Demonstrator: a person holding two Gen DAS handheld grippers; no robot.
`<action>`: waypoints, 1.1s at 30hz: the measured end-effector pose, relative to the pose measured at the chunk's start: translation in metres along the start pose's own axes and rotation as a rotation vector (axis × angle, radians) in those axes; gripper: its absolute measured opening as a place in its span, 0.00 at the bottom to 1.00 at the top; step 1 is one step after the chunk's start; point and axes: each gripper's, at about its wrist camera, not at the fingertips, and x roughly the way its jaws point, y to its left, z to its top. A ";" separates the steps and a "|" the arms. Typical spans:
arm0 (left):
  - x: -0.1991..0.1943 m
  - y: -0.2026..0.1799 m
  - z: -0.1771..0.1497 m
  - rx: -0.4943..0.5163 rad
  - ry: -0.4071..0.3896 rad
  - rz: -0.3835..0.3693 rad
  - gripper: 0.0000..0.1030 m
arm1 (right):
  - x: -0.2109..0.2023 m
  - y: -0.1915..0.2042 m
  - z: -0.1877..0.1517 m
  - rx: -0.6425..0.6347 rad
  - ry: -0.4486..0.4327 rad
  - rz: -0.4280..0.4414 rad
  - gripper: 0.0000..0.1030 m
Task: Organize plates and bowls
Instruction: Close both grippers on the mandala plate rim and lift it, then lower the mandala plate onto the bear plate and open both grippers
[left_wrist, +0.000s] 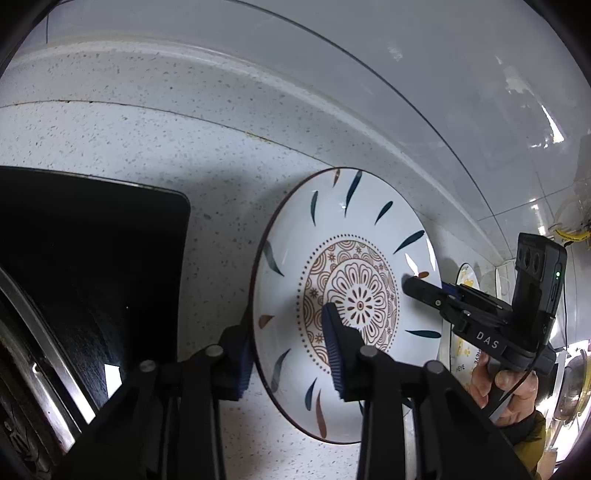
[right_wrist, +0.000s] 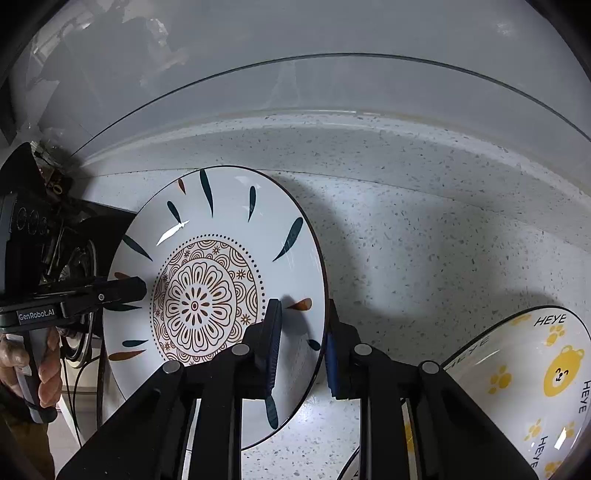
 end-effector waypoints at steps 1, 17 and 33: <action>-0.001 0.006 0.000 -0.002 -0.001 0.000 0.26 | 0.000 0.000 0.000 -0.004 0.002 0.000 0.19; -0.012 0.015 -0.008 -0.007 -0.017 0.047 0.14 | 0.004 0.009 0.000 -0.031 0.004 -0.016 0.18; -0.030 -0.004 -0.036 0.001 -0.024 0.089 0.14 | -0.008 0.014 -0.009 -0.044 -0.013 -0.008 0.17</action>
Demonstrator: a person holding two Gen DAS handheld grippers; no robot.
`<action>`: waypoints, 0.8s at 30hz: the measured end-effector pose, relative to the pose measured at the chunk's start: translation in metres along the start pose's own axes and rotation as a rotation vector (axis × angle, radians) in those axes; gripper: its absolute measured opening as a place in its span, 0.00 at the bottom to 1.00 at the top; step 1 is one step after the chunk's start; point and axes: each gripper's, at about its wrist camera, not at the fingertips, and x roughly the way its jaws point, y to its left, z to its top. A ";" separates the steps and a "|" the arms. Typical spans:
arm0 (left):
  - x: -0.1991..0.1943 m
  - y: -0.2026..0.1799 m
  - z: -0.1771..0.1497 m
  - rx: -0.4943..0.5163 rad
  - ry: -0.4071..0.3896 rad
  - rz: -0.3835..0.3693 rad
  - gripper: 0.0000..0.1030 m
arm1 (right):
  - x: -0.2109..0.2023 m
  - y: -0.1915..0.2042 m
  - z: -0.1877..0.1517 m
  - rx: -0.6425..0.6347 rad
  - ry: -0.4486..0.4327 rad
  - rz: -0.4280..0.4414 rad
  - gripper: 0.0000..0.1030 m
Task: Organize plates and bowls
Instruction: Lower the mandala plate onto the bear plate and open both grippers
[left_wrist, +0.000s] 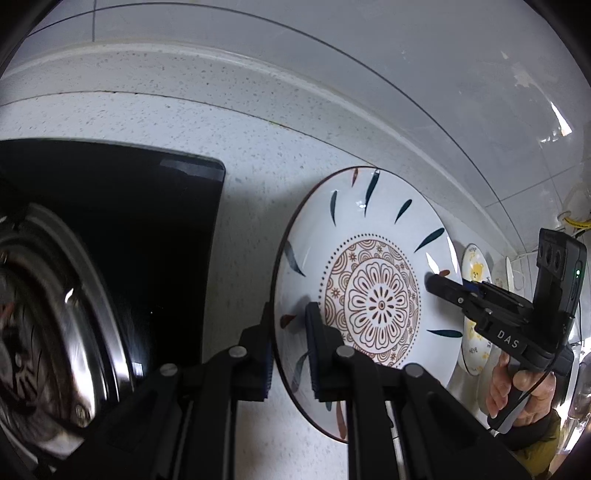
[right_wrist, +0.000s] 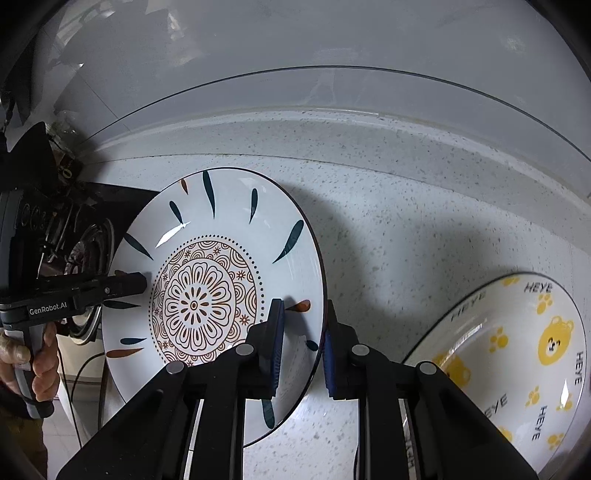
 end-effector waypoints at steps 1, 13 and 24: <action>-0.003 -0.003 -0.005 -0.001 0.000 0.000 0.14 | -0.002 -0.001 -0.002 0.006 0.002 0.004 0.17; -0.064 -0.037 -0.074 0.006 0.008 -0.008 0.14 | -0.059 0.017 -0.060 0.065 0.015 0.050 0.17; -0.111 -0.043 -0.179 0.109 0.077 -0.086 0.14 | -0.111 0.050 -0.181 0.166 0.019 0.048 0.17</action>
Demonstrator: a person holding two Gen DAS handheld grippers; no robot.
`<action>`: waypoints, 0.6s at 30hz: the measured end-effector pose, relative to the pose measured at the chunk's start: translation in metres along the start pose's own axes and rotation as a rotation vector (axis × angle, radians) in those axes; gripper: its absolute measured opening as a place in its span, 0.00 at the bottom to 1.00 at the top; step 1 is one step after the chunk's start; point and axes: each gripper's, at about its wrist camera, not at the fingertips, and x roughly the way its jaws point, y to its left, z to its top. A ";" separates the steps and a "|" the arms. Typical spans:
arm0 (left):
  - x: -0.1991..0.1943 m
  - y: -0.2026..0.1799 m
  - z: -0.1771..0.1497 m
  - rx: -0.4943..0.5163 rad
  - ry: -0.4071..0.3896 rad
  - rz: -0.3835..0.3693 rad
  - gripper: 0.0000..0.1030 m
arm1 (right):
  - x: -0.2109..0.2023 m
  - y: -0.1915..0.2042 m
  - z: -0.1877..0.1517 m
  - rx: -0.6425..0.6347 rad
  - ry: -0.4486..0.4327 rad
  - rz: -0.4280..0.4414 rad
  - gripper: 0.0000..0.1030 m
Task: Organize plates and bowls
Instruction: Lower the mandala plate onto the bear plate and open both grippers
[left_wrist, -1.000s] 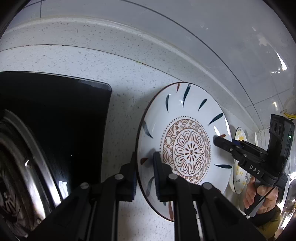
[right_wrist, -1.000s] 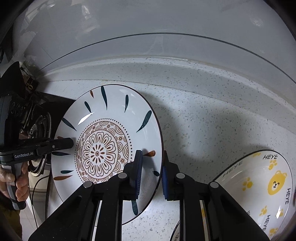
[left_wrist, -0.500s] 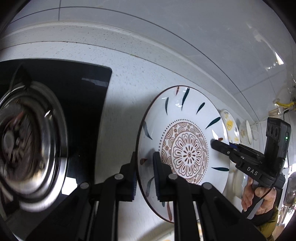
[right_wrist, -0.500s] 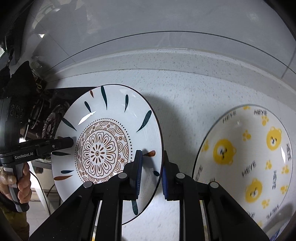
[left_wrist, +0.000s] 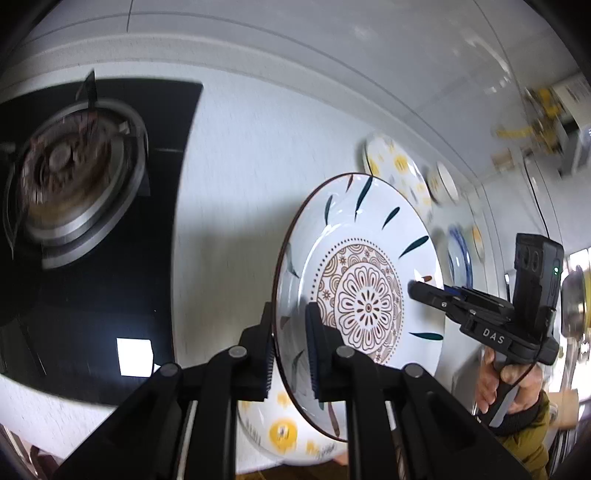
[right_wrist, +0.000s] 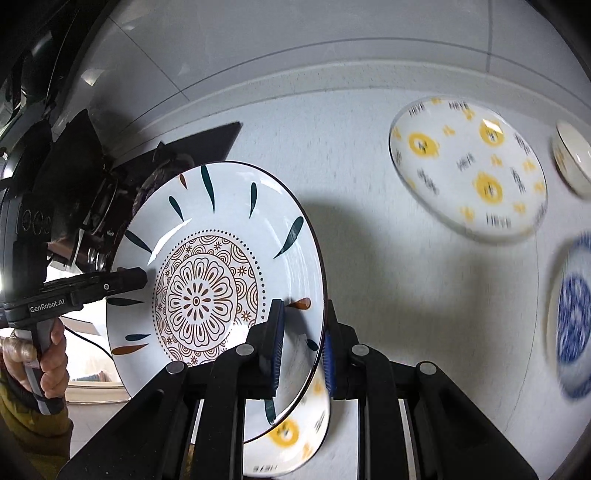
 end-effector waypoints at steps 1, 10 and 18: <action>0.001 0.001 -0.010 0.001 0.012 -0.014 0.14 | 0.001 0.002 -0.012 0.012 0.005 0.001 0.17; 0.028 0.022 -0.067 0.013 0.106 -0.052 0.14 | 0.025 0.002 -0.073 0.109 0.046 -0.007 0.15; 0.050 0.021 -0.073 0.024 0.120 -0.025 0.13 | 0.031 0.000 -0.092 0.167 0.052 -0.009 0.11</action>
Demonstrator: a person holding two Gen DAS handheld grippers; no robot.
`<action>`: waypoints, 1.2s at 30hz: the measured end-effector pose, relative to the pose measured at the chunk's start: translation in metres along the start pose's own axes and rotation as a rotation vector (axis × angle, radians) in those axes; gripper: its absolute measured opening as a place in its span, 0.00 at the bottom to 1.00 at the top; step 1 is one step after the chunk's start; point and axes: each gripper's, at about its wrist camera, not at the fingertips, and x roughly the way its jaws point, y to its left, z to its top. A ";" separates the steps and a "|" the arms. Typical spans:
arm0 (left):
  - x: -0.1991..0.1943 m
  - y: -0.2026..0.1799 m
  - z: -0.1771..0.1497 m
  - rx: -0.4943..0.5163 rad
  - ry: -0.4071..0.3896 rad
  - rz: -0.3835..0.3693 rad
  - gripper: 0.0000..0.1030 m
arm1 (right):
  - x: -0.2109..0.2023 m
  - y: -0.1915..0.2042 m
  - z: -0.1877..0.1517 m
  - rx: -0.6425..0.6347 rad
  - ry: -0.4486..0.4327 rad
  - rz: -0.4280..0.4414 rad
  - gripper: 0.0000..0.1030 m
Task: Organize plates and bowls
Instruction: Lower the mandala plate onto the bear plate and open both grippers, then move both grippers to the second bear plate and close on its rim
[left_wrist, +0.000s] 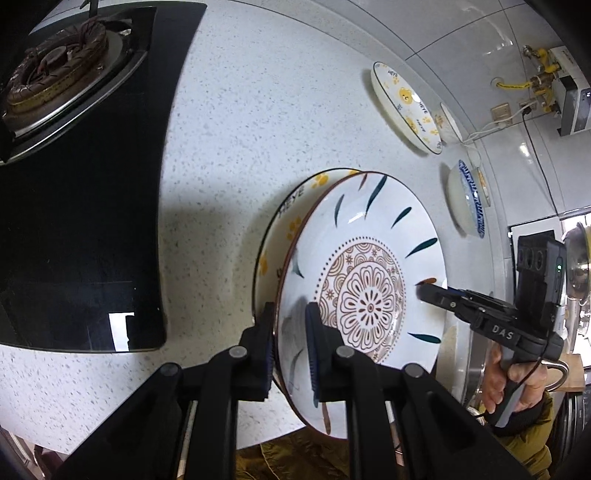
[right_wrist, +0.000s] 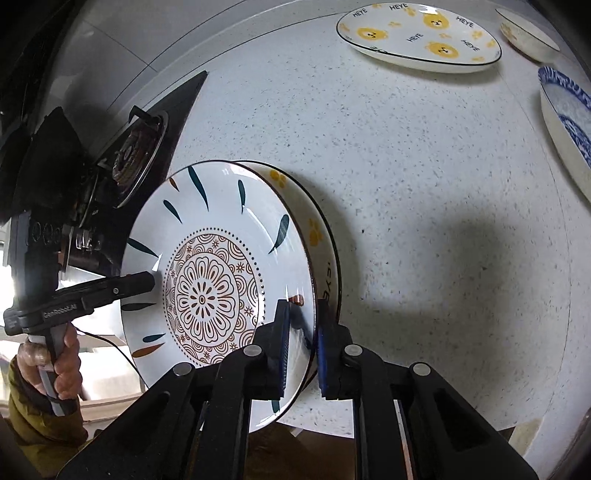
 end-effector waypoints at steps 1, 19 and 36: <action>0.000 0.001 0.001 -0.003 -0.003 -0.003 0.13 | 0.000 0.001 -0.001 -0.001 -0.001 -0.003 0.11; -0.009 -0.010 -0.004 0.080 -0.071 0.083 0.17 | -0.006 -0.005 -0.007 0.001 -0.013 0.025 0.09; -0.095 -0.019 0.039 0.033 -0.364 0.018 0.71 | -0.088 -0.026 0.012 -0.063 -0.245 -0.021 0.50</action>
